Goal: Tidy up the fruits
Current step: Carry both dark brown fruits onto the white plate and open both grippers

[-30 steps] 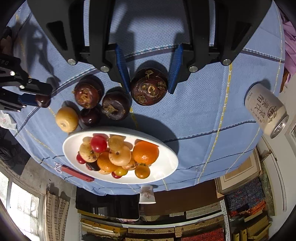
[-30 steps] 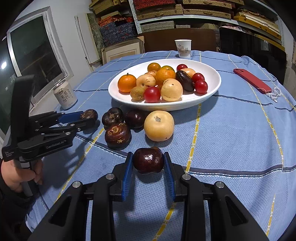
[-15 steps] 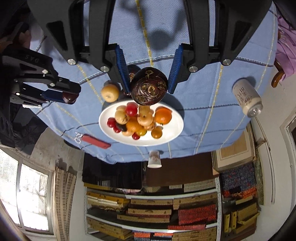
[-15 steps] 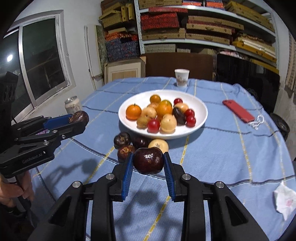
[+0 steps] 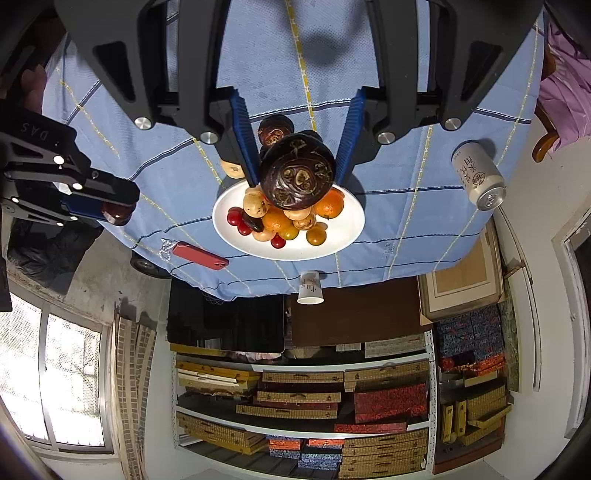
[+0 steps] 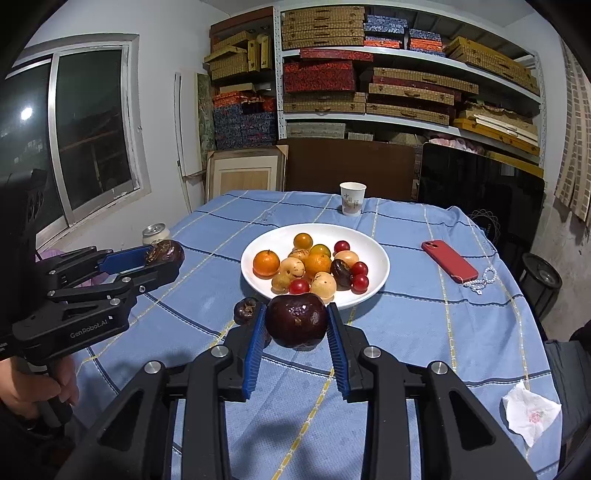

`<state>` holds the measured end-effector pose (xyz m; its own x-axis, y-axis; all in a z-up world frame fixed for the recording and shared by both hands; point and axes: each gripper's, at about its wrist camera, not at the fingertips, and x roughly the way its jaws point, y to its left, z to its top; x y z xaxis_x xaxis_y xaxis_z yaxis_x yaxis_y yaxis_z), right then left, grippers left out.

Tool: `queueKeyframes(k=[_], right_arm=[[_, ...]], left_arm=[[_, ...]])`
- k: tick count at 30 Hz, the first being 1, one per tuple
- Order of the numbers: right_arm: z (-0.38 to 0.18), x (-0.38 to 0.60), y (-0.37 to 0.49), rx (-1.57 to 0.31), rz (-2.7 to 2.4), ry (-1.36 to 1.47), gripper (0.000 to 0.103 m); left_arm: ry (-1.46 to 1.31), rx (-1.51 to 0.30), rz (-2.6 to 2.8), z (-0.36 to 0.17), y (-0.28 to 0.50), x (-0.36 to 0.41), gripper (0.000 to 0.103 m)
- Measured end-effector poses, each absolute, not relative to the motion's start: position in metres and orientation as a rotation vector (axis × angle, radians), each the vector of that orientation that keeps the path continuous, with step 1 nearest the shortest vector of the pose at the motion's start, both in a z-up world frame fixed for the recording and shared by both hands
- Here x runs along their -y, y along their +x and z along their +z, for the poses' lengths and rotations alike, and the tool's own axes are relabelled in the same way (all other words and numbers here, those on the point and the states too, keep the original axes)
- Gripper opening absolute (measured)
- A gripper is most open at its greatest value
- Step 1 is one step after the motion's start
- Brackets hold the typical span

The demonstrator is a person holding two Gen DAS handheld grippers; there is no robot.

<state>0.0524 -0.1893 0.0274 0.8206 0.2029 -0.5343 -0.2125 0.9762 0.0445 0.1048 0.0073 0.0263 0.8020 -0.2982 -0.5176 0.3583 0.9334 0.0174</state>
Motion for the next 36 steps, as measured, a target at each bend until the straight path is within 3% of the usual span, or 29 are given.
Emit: queueKeyframes(k=[20,28,36], right_arm=[[0.023,0.201,0.067,-0.586,0.204,-0.001,0.033],[0.039,0.222,0.140,-0.601,0.200,0.009,0.033],[0.007,0.220,0.257,-0.701,0.234,0.038,0.033]], left_arm=[[0.127,-0.536,-0.351,0.025,0.118,-0.001,0.041],[0.150,-0.562,-0.376,0.037,0.202,0.022,0.041],[0.135,-0.679,-0.346,-0.008,0.315,0.042,0.041]])
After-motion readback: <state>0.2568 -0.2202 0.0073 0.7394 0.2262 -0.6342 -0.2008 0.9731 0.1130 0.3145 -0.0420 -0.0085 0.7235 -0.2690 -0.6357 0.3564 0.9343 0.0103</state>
